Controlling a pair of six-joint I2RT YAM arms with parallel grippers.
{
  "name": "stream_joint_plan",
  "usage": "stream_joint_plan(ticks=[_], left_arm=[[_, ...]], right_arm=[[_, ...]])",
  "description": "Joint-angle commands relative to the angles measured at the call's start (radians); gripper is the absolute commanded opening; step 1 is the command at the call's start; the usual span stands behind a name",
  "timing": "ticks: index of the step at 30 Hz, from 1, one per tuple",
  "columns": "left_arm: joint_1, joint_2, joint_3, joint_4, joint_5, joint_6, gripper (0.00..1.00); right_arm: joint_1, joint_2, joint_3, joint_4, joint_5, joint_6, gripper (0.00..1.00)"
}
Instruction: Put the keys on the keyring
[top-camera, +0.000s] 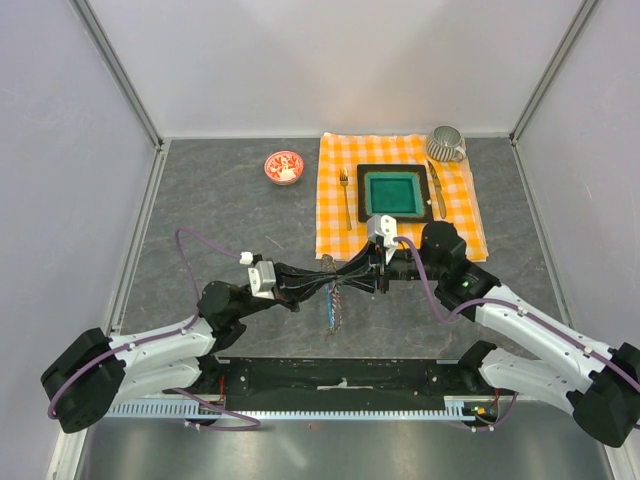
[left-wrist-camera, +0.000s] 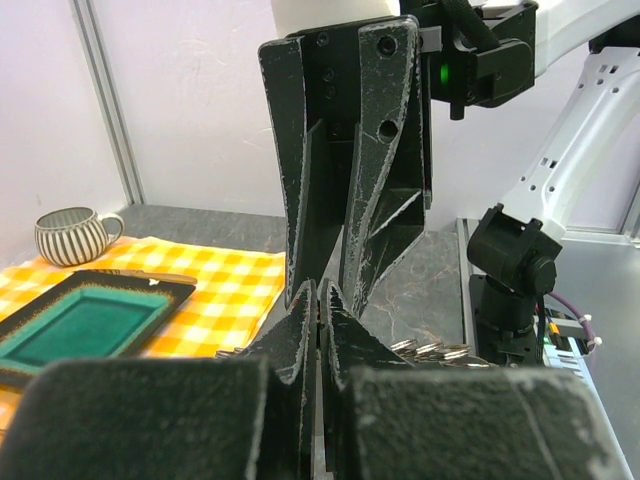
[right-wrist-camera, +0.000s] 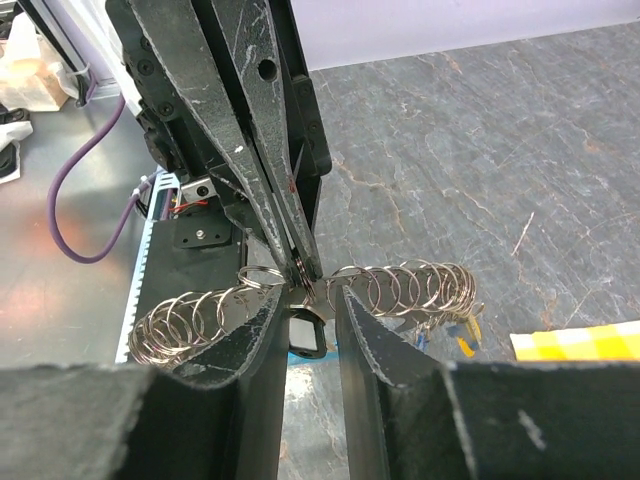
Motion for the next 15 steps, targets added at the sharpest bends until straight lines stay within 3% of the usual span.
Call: stream_joint_plan(ticks=[1,15], left_arm=[[-0.006,-0.006,0.044,0.122,0.016,0.002,0.02],[-0.008,-0.002,0.039,0.137,0.022,-0.007,0.02]], right_arm=[[0.006,0.008,-0.013,0.057,-0.038,0.020,0.31],[0.006,0.011,-0.016,0.091,-0.062,0.038,0.23]])
